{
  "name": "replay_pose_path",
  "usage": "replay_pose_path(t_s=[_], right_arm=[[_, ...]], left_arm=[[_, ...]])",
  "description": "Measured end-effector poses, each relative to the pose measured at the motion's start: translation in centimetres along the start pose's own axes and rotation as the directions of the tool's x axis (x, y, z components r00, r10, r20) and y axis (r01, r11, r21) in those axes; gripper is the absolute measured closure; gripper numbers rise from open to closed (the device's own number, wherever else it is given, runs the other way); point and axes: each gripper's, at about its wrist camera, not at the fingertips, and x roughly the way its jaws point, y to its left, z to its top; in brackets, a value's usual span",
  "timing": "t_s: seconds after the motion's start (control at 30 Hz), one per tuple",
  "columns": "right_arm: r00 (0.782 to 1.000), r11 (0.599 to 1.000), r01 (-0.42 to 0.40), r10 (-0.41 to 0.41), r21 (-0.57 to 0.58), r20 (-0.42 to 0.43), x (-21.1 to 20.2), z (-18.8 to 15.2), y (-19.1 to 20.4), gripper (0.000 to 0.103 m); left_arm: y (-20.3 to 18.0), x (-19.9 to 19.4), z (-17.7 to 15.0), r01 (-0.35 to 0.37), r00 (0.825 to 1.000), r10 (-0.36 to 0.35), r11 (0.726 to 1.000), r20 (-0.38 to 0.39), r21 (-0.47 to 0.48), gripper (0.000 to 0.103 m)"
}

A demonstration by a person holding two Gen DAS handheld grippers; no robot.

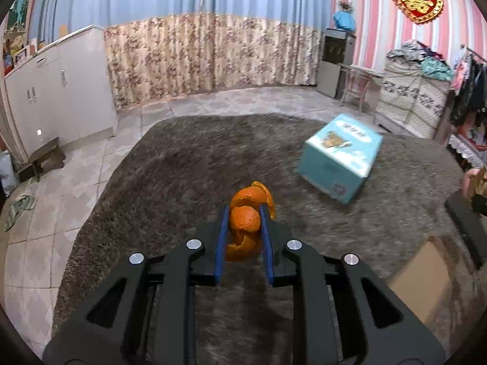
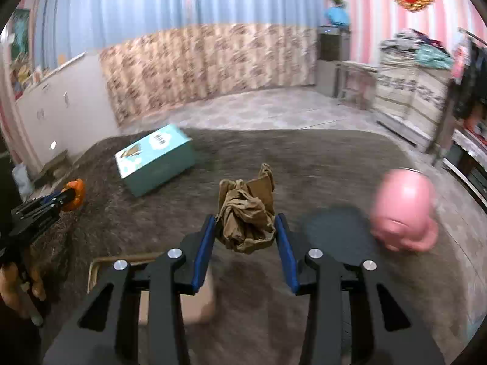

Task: Collect trash
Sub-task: 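Carry the orange and paper bag over the basket and open both tools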

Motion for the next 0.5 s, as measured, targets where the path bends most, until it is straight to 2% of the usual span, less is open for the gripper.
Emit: replay_pose_path(t_s=[0.1,0.27,0.4,0.5], right_arm=[[0.998,0.998,0.051,-0.052,0.033,0.025,-3.1,-1.2,-3.3,0.063],[0.985,0.983,0.159,-0.164,0.093,0.053,-8.8,-3.5,-10.6,0.063],[0.96,0.953,0.259,-0.272,0.159,0.065,-13.4,-5.9,-16.1,0.063],[0.933,0.919,0.336,-0.355,0.204,0.065,-16.8,-8.0,-19.7,0.063]], left_arm=[[-1.6,-1.7,-0.2,0.06,0.998,-0.06,0.998,-0.007,-0.002,0.084],[-6.7,-5.3,-0.3,0.15,0.988,-0.151,0.986,0.008,0.068,0.084],[-12.4,-8.7,-0.5,0.256,0.965,-0.262,0.956,0.024,0.14,0.084],[-17.3,-10.8,-1.1,0.338,0.936,-0.35,0.921,0.03,0.194,0.084]])
